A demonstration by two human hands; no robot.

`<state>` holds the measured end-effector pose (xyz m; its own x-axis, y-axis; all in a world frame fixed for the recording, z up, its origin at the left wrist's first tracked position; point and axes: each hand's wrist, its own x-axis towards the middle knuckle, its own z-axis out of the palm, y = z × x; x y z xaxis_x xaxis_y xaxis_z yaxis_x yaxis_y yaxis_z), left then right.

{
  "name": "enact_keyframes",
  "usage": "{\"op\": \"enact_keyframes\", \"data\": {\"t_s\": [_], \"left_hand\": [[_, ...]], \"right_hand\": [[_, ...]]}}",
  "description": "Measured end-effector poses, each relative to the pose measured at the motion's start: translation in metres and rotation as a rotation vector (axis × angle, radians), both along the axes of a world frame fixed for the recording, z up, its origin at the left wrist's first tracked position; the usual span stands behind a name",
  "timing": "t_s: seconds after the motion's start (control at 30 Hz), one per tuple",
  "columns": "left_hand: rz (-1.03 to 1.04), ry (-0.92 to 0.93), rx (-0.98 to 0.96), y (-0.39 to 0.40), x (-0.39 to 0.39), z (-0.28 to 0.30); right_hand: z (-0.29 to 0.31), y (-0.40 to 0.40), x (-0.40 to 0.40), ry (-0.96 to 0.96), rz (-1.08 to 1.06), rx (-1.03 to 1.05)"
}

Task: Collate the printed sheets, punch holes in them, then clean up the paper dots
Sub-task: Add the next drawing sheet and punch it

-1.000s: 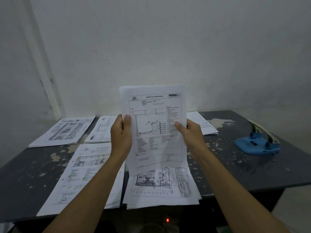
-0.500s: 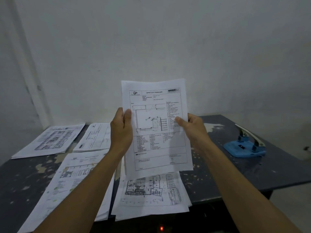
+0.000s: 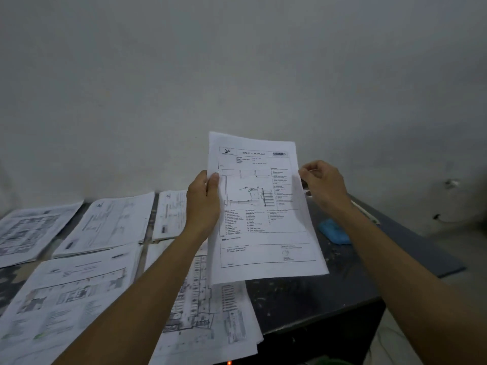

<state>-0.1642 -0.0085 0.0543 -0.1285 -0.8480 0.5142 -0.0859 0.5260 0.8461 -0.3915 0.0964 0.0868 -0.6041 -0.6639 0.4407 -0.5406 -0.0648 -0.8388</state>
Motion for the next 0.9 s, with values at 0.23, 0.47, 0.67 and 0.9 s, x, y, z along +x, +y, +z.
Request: {"op": "enact_keyframes", "data": {"t_s": [0.23,0.47,0.67,0.9], "left_hand": [[0.002,-0.082,0.116,-0.005,-0.064,-0.026],[0.042,-0.242,0.198,-0.012,-0.121,-0.058],[0.032,-0.308,0.317,-0.014,-0.164,-0.077],[0.018,-0.333,0.446,-0.011,-0.197,-0.083]], "right_hand": [[-0.012,-0.002,-0.087,0.291,-0.224,0.105],[-0.037,-0.011,-0.138,0.127,-0.082,0.466],[-0.039,-0.011,-0.149,0.054,0.021,0.665],[-0.046,-0.010,-0.163,-0.092,0.059,0.647]]}}
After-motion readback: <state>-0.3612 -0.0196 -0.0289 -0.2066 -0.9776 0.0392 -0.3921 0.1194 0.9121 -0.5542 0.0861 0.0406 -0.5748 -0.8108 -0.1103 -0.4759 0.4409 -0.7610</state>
